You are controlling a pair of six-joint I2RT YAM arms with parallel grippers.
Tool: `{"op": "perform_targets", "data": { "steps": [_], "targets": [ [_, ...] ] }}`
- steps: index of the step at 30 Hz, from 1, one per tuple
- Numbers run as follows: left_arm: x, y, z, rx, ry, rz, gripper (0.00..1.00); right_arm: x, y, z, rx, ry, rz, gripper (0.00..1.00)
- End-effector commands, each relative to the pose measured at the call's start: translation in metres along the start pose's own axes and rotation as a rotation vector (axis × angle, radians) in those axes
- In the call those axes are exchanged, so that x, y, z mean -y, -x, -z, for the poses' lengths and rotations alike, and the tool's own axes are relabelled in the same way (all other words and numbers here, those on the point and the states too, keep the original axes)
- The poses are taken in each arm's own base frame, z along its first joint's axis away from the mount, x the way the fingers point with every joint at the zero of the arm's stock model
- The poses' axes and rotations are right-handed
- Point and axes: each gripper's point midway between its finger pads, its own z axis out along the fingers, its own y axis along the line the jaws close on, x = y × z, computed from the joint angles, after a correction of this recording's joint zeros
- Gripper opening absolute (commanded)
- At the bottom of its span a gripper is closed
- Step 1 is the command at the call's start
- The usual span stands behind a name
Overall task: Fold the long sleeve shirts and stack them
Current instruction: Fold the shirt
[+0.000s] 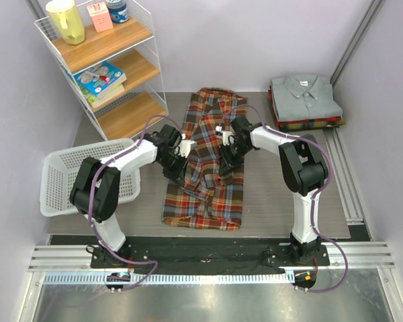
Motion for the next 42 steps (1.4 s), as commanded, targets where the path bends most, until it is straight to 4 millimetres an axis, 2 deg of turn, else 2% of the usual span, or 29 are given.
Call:
{"op": "perform_targets", "data": {
  "steps": [1, 7, 11, 12, 14, 15, 18, 20, 21, 23, 25, 26, 29, 34, 36, 37, 38, 39, 40, 41, 42],
  "targets": [
    [0.018, -0.009, 0.018, -0.036, -0.053, 0.006, 0.00, -0.008, 0.011, 0.010, 0.031, -0.004, 0.023, 0.29],
    [0.014, -0.024, 0.011, -0.105, -0.051, 0.053, 0.00, -0.014, 0.014, 0.014, 0.035, 0.014, 0.025, 0.29],
    [0.004, -0.037, 0.005, -0.134, -0.004, 0.060, 0.02, -0.023, 0.016, 0.018, 0.044, 0.042, 0.028, 0.29],
    [0.003, -0.036, 0.005, -0.127, 0.001, 0.057, 0.13, -0.026, 0.015, 0.018, 0.039, 0.055, 0.027, 0.30],
    [0.004, -0.038, 0.006, -0.127, -0.009, 0.044, 0.26, -0.032, 0.015, 0.020, 0.038, 0.082, 0.033, 0.37],
    [0.008, -0.037, 0.007, -0.118, -0.032, 0.037, 0.36, -0.039, 0.011, 0.023, 0.026, 0.120, 0.032, 0.39],
    [0.015, -0.024, 0.021, -0.024, -0.056, -0.054, 0.46, -0.051, 0.008, 0.037, 0.032, 0.171, 0.072, 0.45],
    [0.015, -0.012, 0.032, 0.042, -0.047, -0.157, 0.51, -0.051, 0.012, 0.053, 0.073, 0.175, 0.079, 0.46],
    [0.013, -0.009, 0.033, 0.055, -0.035, -0.188, 0.55, -0.047, 0.012, 0.056, 0.082, 0.173, 0.070, 0.46],
    [0.004, -0.005, 0.033, 0.056, 0.004, -0.250, 0.56, -0.028, 0.013, 0.058, 0.098, 0.124, 0.045, 0.46],
    [0.000, -0.003, 0.028, 0.046, 0.012, -0.277, 0.56, -0.010, 0.013, 0.050, 0.087, 0.052, 0.044, 0.44],
    [-0.004, -0.004, 0.021, 0.024, 0.018, -0.283, 0.56, 0.003, 0.009, 0.042, 0.063, 0.015, 0.029, 0.44],
    [-0.010, -0.005, 0.005, -0.022, 0.020, -0.278, 0.56, 0.024, 0.008, 0.031, 0.036, -0.057, 0.027, 0.42],
    [-0.021, -0.005, -0.019, -0.054, 0.037, -0.230, 0.53, 0.049, 0.010, 0.013, -0.003, -0.114, 0.027, 0.39],
    [-0.027, -0.006, -0.032, -0.079, 0.043, -0.200, 0.50, 0.064, 0.015, 0.009, -0.001, -0.147, 0.016, 0.39],
    [-0.026, -0.001, -0.034, -0.070, 0.038, -0.196, 0.49, 0.071, 0.018, 0.008, 0.001, -0.161, 0.012, 0.39],
    [-0.027, 0.003, -0.037, -0.063, 0.037, -0.189, 0.48, 0.076, 0.030, 0.010, 0.022, -0.174, 0.020, 0.38],
    [-0.029, 0.005, -0.045, -0.068, 0.034, -0.168, 0.47, 0.092, 0.032, 0.011, 0.027, -0.193, -0.007, 0.38],
    [-0.027, 0.016, -0.045, -0.048, 0.027, -0.169, 0.47, 0.098, 0.037, 0.011, 0.034, -0.193, -0.013, 0.38],
    [-0.027, 0.021, -0.046, -0.042, 0.022, -0.168, 0.45, 0.101, 0.053, 0.020, 0.062, -0.201, 0.001, 0.39],
    [-0.026, 0.024, -0.047, -0.042, 0.014, -0.167, 0.46, 0.102, 0.058, 0.023, 0.061, -0.194, 0.009, 0.39]
  ]
}}
